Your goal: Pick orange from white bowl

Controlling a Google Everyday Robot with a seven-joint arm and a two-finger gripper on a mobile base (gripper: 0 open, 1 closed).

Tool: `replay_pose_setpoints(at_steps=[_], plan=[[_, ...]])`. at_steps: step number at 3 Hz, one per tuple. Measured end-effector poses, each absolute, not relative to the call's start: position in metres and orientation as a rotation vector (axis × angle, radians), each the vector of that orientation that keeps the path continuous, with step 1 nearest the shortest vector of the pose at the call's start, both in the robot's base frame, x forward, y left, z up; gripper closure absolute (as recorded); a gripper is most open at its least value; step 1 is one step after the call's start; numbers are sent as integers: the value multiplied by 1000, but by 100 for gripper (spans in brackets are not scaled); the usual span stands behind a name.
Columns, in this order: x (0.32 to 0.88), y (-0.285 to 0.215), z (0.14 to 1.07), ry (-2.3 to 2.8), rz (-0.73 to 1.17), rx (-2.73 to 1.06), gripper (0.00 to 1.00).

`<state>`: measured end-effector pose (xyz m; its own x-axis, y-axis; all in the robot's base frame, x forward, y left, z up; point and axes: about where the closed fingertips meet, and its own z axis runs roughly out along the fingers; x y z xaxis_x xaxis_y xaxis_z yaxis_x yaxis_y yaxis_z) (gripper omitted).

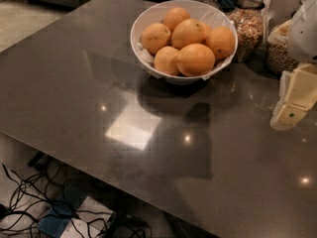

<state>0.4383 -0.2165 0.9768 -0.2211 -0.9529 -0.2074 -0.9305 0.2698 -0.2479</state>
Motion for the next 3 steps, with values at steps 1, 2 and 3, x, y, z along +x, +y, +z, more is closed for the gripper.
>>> replay_pose_setpoints(at_steps=[1,2,3], plan=[[446,-217,978,2220,-104,-1709,0],[471,-217,976,2172,-104,-1686,0],[509,-218,978,2083,-72,-1630,0]])
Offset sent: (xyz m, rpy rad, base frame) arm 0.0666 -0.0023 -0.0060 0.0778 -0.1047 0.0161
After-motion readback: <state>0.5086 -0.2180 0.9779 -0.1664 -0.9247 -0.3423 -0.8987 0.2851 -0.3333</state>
